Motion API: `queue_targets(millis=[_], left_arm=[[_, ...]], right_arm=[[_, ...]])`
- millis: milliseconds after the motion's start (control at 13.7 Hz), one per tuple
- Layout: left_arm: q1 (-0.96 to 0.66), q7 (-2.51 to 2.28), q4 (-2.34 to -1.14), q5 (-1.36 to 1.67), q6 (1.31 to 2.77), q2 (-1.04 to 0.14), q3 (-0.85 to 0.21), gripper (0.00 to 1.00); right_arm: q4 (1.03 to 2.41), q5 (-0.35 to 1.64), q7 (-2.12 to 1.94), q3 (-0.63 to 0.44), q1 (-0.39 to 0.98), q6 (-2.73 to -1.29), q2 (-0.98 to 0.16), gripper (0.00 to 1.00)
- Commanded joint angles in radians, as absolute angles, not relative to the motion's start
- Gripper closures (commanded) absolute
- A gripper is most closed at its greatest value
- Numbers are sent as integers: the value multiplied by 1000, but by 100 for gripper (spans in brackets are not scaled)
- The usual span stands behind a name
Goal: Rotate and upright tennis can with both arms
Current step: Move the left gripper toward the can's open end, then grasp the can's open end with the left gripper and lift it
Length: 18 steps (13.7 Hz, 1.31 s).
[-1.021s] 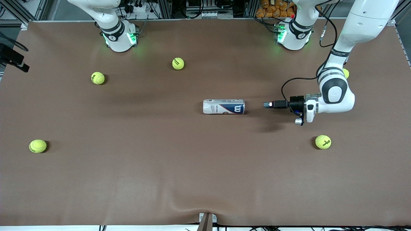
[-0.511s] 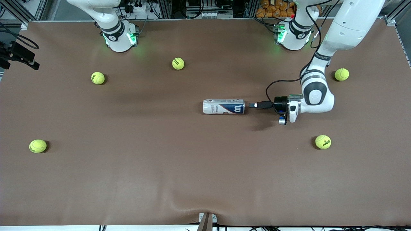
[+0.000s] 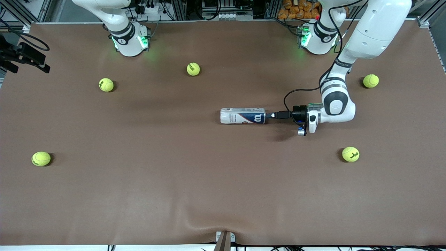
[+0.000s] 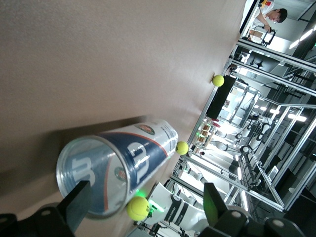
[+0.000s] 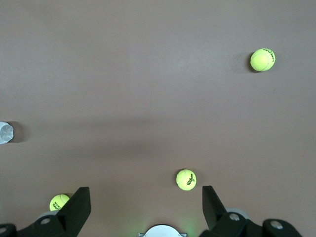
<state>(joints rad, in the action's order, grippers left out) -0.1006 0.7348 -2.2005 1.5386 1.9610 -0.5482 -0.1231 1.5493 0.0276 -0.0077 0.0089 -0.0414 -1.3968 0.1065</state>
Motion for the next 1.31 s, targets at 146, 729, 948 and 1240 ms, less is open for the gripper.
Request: queue_targets(millis=[146,729,948,1240], left_arm=[[-132,775,-2189,1572,1988,-561,-123,0],[-155,779,-2186,1598,1991,-561,-123,0],[-158,785,-2181,1605,1991,-564,-123,0],[-164,824,-2158,1609,1991,-584,-123,76]], right_arm=[[1569,34,9,5,-44,-1388,135,0],[1569,32,9,3,-46,-1361,141,0],[1571,29,8,3,-49,-1361,140,0],[1571,11,8,3,-49,-1367,135,0]])
